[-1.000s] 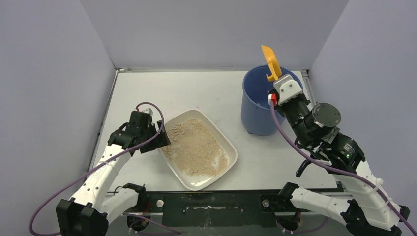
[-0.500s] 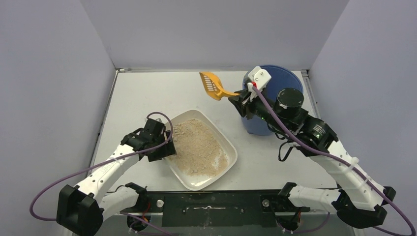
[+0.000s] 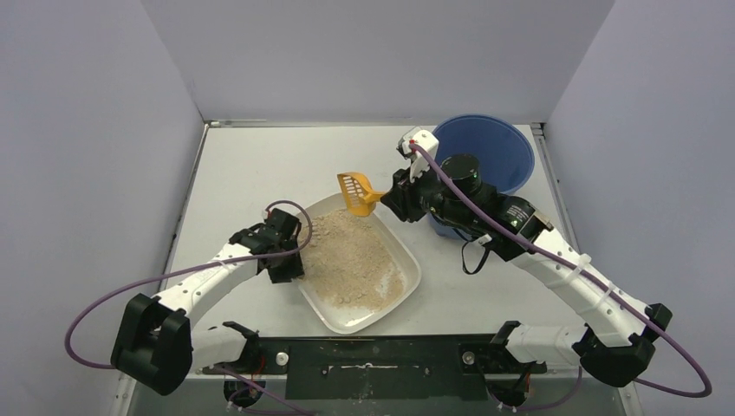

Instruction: Clean the litter box

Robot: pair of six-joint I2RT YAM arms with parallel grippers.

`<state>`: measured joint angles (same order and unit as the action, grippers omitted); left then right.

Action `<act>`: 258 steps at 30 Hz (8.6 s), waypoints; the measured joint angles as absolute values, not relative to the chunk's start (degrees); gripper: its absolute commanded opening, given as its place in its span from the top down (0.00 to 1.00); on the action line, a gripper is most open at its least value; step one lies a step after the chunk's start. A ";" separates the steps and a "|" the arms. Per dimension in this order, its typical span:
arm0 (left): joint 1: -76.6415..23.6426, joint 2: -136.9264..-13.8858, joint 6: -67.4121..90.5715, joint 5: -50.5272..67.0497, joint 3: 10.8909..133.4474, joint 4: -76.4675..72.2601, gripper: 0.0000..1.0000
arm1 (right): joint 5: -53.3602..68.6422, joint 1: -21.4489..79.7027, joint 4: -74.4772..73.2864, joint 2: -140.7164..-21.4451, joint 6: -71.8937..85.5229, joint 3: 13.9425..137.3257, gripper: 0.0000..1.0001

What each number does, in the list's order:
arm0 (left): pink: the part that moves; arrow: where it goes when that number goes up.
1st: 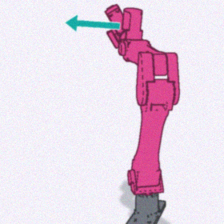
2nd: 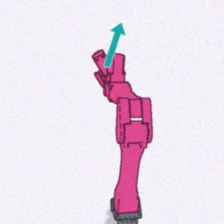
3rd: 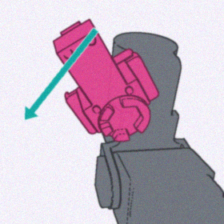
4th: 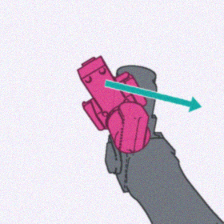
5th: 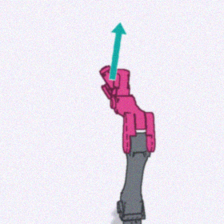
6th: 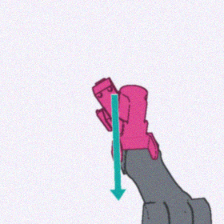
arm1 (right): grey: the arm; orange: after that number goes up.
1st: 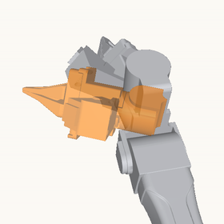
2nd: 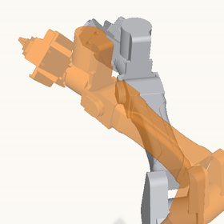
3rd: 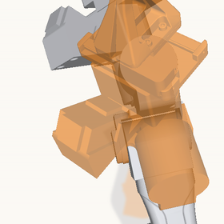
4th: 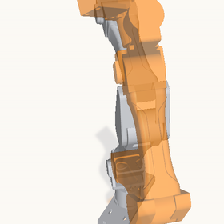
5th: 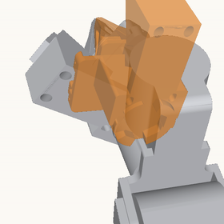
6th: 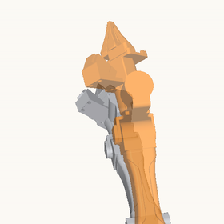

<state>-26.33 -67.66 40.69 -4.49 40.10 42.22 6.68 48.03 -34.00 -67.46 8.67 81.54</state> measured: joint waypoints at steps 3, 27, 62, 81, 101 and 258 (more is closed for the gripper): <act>-26.33 -70.37 39.72 -4.80 40.16 41.43 0.81 | 6.66 48.03 -35.00 -68.49 10.92 81.10 1.00; -26.65 -74.85 27.70 -9.56 51.00 44.12 1.00 | 7.22 43.94 -37.36 -69.69 34.06 68.12 1.00; -33.63 -71.40 29.58 -4.08 48.86 50.54 1.00 | 16.82 35.55 -38.46 -60.29 50.61 56.27 1.00; -38.33 -69.30 29.32 -5.56 50.85 53.80 1.00 | 14.02 35.55 -34.26 -59.11 52.82 49.30 1.00; -42.63 -67.31 24.21 -11.35 58.61 60.34 1.00 | 19.99 34.83 -12.38 -38.92 64.73 21.93 1.00; -22.90 -65.32 29.19 0.03 41.34 36.88 1.00 | 32.38 32.53 34.79 -35.14 81.38 3.97 1.00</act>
